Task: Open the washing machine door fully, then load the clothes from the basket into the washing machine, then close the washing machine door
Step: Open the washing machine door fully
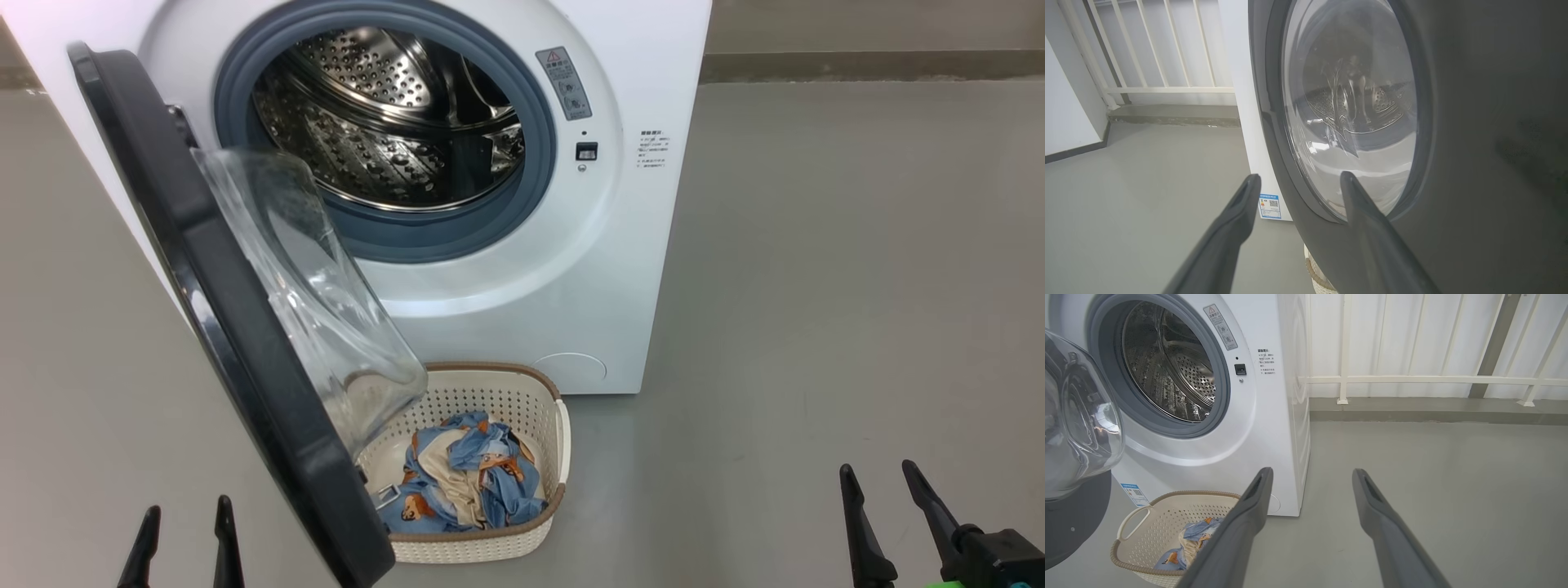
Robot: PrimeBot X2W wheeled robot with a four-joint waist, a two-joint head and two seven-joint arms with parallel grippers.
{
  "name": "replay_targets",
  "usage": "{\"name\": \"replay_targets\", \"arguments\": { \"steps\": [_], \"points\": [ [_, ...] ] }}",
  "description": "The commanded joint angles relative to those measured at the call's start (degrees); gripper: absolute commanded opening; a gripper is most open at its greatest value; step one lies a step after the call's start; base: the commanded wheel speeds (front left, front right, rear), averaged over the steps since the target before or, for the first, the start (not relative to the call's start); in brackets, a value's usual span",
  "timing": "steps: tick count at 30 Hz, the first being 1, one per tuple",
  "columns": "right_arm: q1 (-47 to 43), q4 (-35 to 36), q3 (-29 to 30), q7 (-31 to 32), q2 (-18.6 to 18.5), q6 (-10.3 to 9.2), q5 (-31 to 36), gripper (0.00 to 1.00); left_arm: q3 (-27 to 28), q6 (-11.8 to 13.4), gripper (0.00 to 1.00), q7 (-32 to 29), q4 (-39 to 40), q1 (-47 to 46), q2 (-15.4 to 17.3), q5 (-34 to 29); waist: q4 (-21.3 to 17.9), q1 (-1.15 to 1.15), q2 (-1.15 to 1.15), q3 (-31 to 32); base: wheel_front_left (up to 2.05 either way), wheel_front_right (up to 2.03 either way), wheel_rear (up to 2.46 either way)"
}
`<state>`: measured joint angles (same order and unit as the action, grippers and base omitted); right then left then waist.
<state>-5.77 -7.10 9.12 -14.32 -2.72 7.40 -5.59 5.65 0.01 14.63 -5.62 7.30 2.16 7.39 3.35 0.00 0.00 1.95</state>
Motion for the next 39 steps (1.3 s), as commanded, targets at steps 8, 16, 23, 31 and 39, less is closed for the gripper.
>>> {"name": "replay_targets", "arguments": {
  "steps": [8, 16, 23, 31, 39],
  "points": [
    [2.3, 0.9, -1.8, -0.7, -0.9, 0.09, 0.5, 1.0, 1.9, 0.1, 0.0, 0.4, 0.7, -1.1, 0.7, 0.5, 0.1, 0.0, 0.0, 0.0, 0.0, 0.0, 0.0],
    [2.4, 1.1, -2.0, -0.7, -0.9, 0.09, 0.4, 1.0, 3.1, 0.8, 0.0, 0.4, 0.7, -1.9, 0.7, 2.7, 0.3, 0.0, 0.0, -0.3, 0.0, 0.0, 0.0],
    [2.3, 1.7, -1.6, -0.7, -0.8, 0.09, 0.6, 1.0, 8.2, 3.8, 0.0, 0.4, 9.5, -5.1, 0.7, 4.2, 0.9, 0.0, 0.0, -0.9, 0.0, 0.0, 0.0],
    [2.0, 1.9, -1.1, -0.7, -0.8, 0.09, 0.6, 1.0, 6.4, 6.2, 0.0, 0.4, 34.8, -10.5, 0.7, 4.6, 2.1, 0.0, 0.0, -0.8, 0.0, 0.0, 0.0],
    [2.5, 1.8, -2.0, -0.7, -0.4, 0.09, -0.4, 1.0, -21.9, 0.9, 0.0, -3.7, 39.7, -7.5, 0.7, 13.3, 3.6, 0.0, 0.0, -1.1, 0.0, 0.0, 0.0]
  ]
}}
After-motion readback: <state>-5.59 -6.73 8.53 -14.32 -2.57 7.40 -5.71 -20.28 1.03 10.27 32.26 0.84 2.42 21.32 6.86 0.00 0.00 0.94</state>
